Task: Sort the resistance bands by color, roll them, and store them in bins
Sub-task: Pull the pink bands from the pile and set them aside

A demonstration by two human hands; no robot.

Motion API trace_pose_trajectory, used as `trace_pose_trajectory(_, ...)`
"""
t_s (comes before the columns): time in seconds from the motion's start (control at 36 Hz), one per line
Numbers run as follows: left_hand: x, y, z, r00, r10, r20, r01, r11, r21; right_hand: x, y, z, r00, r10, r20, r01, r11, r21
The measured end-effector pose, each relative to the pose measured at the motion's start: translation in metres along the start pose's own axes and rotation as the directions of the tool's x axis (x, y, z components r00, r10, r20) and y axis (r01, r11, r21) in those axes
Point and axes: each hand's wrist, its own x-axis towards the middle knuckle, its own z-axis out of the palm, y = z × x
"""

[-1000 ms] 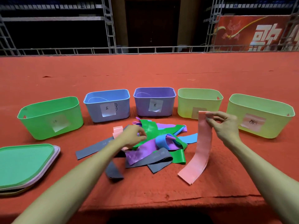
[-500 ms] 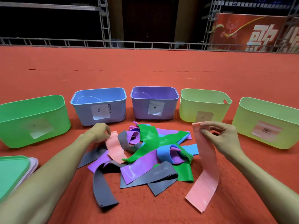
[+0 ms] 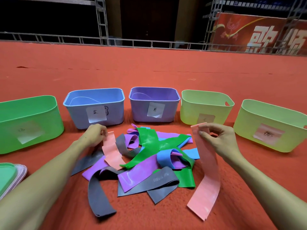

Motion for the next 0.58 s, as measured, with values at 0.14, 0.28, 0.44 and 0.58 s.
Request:
trace_pose_trajectory(0.14, -0.005, 0.023, -0.034, 0.991, 0.061, -0.122, -0.067, 0.997, -0.041, 0.000, -0.014, -0.009, 0.999, -0.029, -0.033, 0.030, 0.999, 0.022)
trace_pose_trajectory(0.28, -0.019, 0.064, -0.073, 0.977, 0.067, -0.204, -0.082, 0.994, -0.067, -0.002, -0.039, -0.019, 0.995, -0.089, -0.043, 0.091, 0.995, 0.050)
trace_pose_trajectory(0.44, -0.044, 0.115, -0.104, 0.942, 0.159, -0.296, -0.212, 0.965, -0.156, -0.006, -0.072, -0.031, 0.990, -0.124, -0.068, 0.132, 0.980, 0.146)
trace_pose_trajectory(0.58, -0.073, 0.167, -0.115, 0.902, 0.272, -0.335, -0.379, 0.870, -0.314, -0.009, -0.097, -0.034, 0.983, -0.166, -0.082, 0.180, 0.959, 0.218)
